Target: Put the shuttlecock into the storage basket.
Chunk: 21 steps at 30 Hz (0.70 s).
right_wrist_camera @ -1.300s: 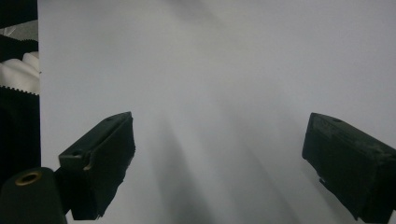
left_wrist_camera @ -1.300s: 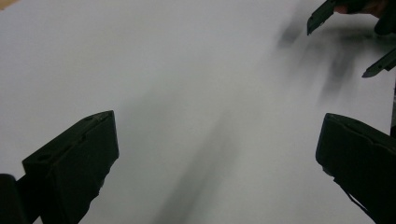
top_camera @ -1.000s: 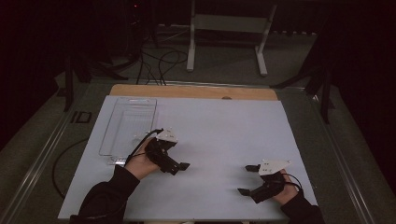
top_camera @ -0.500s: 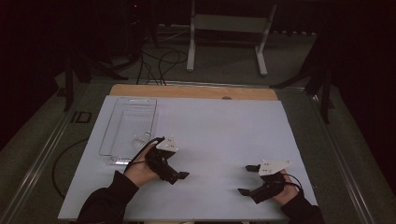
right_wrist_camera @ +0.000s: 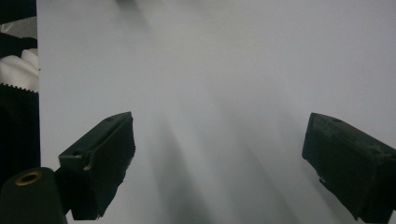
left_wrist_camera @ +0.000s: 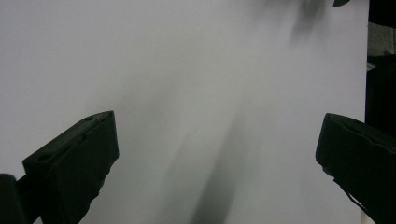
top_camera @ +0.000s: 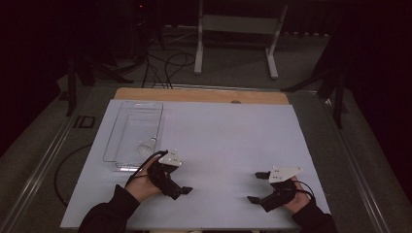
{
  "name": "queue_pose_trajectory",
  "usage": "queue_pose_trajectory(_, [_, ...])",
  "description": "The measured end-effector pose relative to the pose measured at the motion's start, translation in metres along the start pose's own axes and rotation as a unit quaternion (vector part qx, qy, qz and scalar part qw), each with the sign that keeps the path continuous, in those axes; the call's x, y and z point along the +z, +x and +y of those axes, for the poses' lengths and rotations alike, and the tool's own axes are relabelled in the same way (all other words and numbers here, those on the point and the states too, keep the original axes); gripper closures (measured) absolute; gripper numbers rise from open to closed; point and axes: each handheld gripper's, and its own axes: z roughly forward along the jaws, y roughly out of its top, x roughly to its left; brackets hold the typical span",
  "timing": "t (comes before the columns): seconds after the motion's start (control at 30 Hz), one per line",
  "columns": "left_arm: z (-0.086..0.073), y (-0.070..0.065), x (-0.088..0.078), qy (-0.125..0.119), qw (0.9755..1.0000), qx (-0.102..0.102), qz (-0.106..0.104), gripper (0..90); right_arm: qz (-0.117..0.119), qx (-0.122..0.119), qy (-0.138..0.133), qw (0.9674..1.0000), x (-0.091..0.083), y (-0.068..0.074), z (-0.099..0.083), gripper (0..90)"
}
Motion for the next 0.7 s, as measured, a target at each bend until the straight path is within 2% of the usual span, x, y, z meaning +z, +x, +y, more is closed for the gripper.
queue_pose_trajectory(0.33, [-0.014,-0.002,0.001,0.005,1.0,-0.002,-0.003,0.3,-0.001,0.0,0.001,1.0,0.0,0.0,0.0,9.2])
queue_pose_trajectory(0.7, [-0.031,-0.003,-0.008,0.003,0.9999,-0.015,-0.002,0.4,-0.002,0.001,0.0,1.0,-0.001,0.0,-0.001,9.2])
